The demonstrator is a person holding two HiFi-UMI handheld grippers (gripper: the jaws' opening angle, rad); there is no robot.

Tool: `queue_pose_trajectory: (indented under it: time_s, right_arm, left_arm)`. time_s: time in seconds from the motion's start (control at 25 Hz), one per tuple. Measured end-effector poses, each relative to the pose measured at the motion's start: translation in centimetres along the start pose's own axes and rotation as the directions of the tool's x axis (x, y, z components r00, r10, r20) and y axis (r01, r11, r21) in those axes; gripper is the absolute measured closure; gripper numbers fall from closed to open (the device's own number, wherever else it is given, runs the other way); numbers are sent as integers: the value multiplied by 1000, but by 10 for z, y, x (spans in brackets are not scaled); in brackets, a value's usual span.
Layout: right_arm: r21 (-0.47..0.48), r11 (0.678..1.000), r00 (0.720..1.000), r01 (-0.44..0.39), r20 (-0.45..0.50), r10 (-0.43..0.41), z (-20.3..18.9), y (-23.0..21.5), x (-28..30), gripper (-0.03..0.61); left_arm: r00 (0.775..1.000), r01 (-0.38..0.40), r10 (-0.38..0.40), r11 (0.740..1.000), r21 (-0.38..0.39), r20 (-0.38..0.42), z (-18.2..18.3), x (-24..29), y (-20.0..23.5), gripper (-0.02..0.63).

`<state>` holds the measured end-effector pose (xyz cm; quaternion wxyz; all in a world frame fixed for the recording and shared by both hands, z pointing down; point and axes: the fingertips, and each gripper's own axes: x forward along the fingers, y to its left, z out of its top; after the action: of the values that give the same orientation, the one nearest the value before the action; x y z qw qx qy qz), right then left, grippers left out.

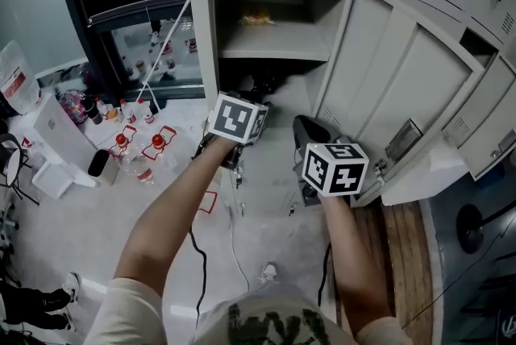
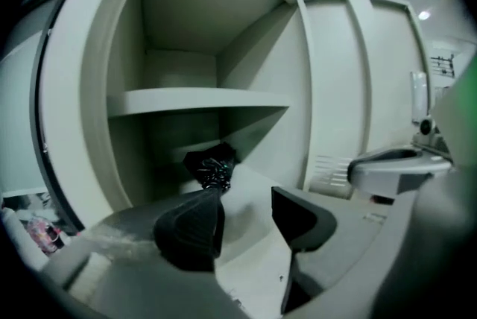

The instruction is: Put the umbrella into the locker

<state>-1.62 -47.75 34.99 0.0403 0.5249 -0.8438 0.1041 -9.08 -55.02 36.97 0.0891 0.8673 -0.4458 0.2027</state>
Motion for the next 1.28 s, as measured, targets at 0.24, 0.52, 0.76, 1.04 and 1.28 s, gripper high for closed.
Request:
queue_pose_trajectory:
  time_s: [0.24, 0.52, 0.76, 1.04, 1.28]
  right_arm:
    - [-1, 1000, 1000, 22, 19, -22, 4, 7, -23, 581]
    - [-10, 1000, 1000, 12, 24, -12, 1, 29, -45, 581]
    - [-41, 999, 999, -18, 26, 20, -1, 58, -66, 581]
    - [-78, 996, 999, -39, 16, 41, -7, 87, -91, 581]
    - [-131, 991, 998, -42, 43, 48, -10, 104, -111, 581]
  left_arm:
    - [996, 21, -21, 1000, 4, 92, -2, -48, -7, 376]
    - [987, -21, 22, 1000, -6, 159, -19, -110, 0, 403]
    - [979, -48, 56, 998, -46, 195, -48, -161, 2, 436]
    - [974, -24, 37, 998, -56, 224, -71, -209, -14, 524]
    - [960, -97, 98, 995, -17, 261, -74, -244, -16, 609]
